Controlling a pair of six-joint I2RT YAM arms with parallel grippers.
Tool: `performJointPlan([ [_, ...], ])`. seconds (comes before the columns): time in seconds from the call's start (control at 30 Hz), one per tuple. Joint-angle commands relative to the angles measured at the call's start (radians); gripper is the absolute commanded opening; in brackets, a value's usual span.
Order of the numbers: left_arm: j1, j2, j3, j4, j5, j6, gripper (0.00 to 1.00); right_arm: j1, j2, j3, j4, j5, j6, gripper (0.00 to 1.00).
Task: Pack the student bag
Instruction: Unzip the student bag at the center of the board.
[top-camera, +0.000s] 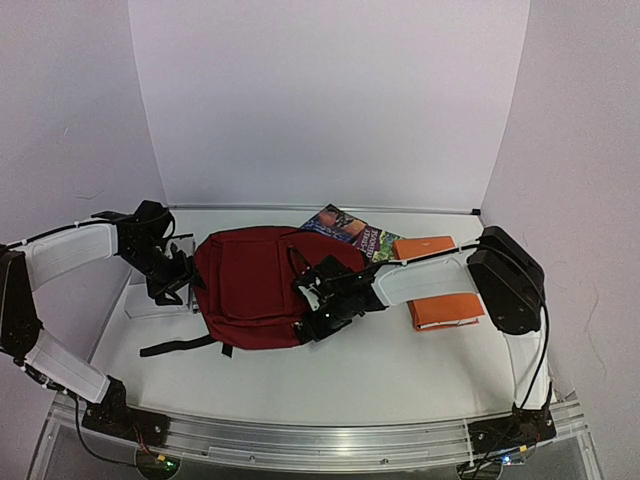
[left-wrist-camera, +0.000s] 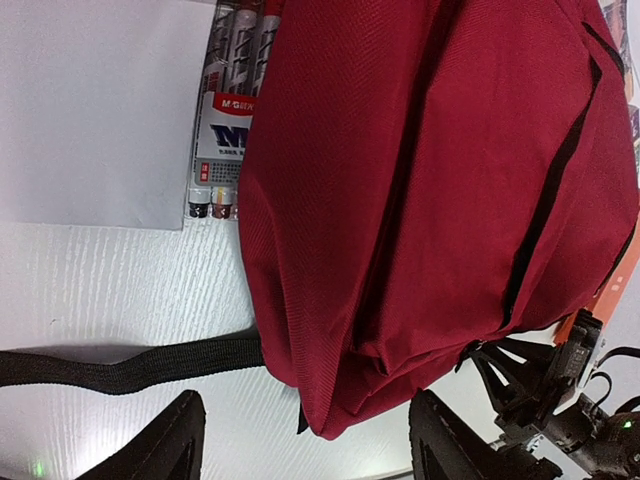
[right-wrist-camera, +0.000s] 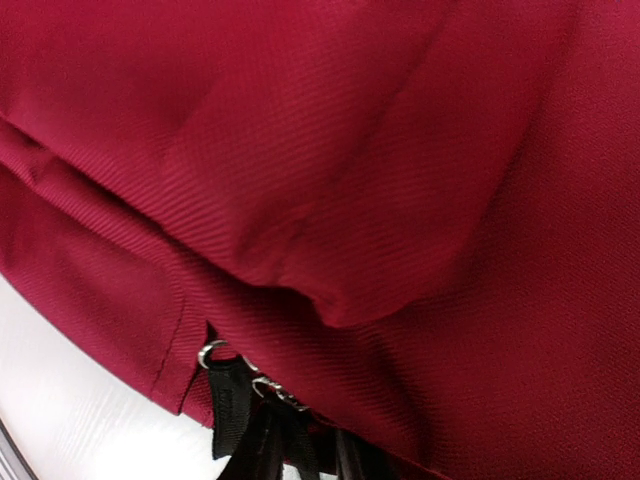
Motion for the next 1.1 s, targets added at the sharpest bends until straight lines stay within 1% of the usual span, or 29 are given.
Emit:
performJointPlan([
  [0.0, -0.008, 0.04, -0.007, 0.009, -0.017, 0.002, 0.73, 0.003, 0.02, 0.015, -0.003, 0.059, 0.014, 0.05],
  [0.07, -0.011, 0.065, -0.01, 0.011, -0.023, 0.004, 0.74, 0.003, 0.011, 0.012, -0.004, 0.061, 0.015, 0.0],
  [0.2, -0.012, 0.106, -0.014, 0.011, -0.041, 0.006, 0.72, 0.003, -0.022, 0.015, -0.007, 0.059, 0.009, 0.0],
  [0.27, -0.011, 0.125, -0.007, 0.002, -0.05, 0.007, 0.65, 0.003, -0.048, 0.014, -0.013, 0.053, -0.002, 0.0],
  [0.47, -0.01, 0.173, 0.053, -0.027, -0.092, 0.032, 0.18, -0.005, -0.165, -0.05, -0.027, 0.063, -0.065, 0.0],
  [0.57, -0.006, 0.209, 0.091, -0.051, -0.107, 0.05, 0.02, -0.027, -0.229, -0.104, -0.032, 0.067, -0.089, 0.0],
  [0.6, -0.003, 0.22, 0.099, -0.058, -0.11, 0.056, 0.01, -0.037, -0.251, -0.118, -0.034, 0.067, -0.097, 0.0],
  [0.83, 0.044, 0.258, 0.18, -0.095, -0.132, 0.121, 0.0, -0.144, -0.354, -0.231, -0.082, 0.031, -0.165, 0.0],
  [1.07, 0.11, 0.319, 0.304, -0.133, -0.141, 0.202, 0.0, -0.246, -0.445, -0.309, -0.12, -0.009, -0.302, 0.0],
])
